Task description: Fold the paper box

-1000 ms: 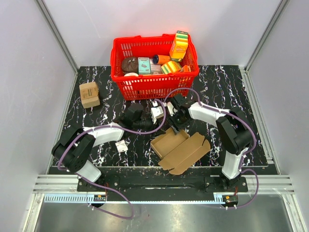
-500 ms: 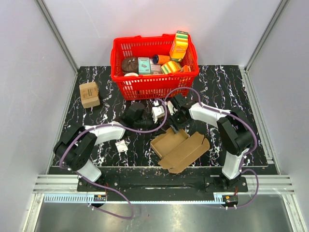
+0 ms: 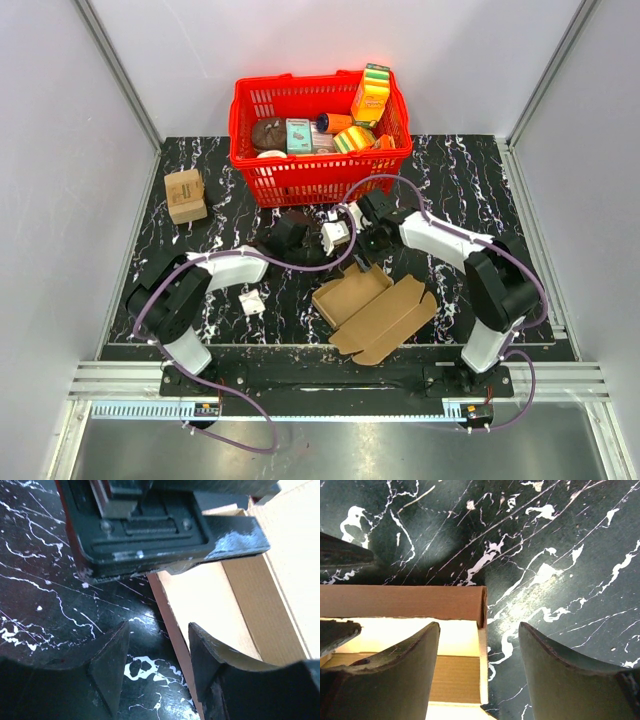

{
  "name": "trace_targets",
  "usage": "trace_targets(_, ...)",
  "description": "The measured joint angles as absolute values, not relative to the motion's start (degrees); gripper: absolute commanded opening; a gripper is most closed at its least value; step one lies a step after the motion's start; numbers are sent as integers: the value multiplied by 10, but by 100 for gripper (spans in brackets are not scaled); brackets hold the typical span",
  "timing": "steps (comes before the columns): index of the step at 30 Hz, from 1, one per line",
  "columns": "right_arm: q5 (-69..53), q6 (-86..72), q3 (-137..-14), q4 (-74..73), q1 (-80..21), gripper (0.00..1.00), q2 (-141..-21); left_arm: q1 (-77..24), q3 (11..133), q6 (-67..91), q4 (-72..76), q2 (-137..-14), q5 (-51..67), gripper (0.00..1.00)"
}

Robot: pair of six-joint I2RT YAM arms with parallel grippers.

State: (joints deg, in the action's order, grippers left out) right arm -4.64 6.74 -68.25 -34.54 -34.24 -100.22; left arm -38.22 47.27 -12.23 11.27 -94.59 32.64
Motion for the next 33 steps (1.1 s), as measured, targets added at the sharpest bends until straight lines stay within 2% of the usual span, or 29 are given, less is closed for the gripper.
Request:
trace_targets(12, -51, 39, -683, -364, -342, 72, -944, -383, 493, -127, 77, -961, 306, 54)
trace_targets(18, 16, -26, -681, -386, -333, 71, -896, -383, 502, -126, 73, -962, 303, 54)
trace_targets(24, 96, -129, -615, -365, -310, 69, -748, -383, 502, -121, 69, -973, 301, 54)
trace_targets(29, 87, -185, -587, -332, -316, 68, -627, -383, 510, -119, 58, -985, 299, 54)
trace_targets(33, 93, -209, -595, -307, -396, 68, -615, -383, 515, -116, 56, -991, 299, 54)
